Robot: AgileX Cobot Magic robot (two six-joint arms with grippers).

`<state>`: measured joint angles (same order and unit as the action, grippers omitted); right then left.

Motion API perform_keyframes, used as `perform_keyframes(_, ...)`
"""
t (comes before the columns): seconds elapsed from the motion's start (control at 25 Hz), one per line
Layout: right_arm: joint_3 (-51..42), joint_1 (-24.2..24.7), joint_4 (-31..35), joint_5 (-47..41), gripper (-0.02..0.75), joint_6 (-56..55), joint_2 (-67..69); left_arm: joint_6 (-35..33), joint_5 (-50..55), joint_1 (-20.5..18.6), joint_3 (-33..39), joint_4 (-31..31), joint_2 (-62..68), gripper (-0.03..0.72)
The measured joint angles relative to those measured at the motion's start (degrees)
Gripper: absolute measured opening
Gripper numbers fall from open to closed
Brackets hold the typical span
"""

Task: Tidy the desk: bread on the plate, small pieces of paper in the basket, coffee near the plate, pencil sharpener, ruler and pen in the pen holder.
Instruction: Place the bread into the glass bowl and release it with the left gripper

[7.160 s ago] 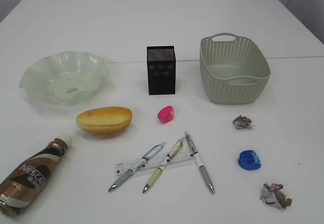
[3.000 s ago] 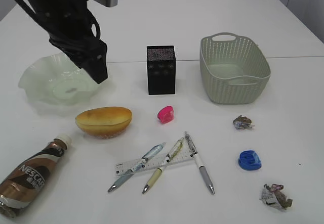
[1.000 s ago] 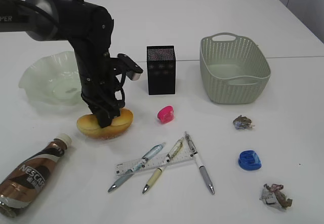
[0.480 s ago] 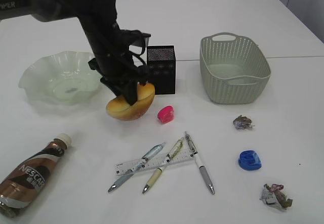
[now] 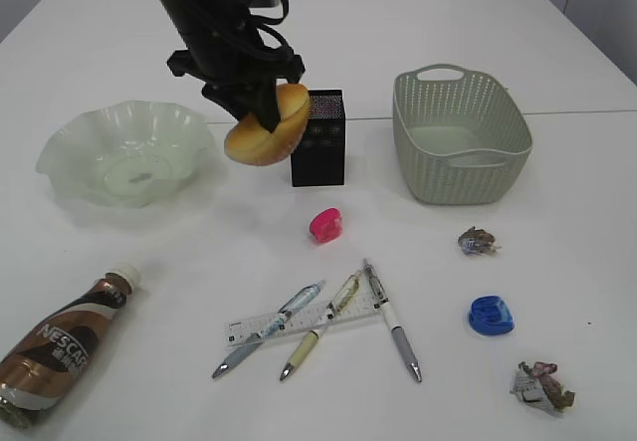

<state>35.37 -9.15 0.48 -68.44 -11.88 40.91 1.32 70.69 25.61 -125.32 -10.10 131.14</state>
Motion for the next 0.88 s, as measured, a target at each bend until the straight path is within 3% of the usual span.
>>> perform_keyframes(0.88, 0.0, 0.0, -0.5, 0.1, 0.564, 0.0, 0.0, 2.3, 0.2, -21.7, -1.5, 3.4, 0.0, 0.169)
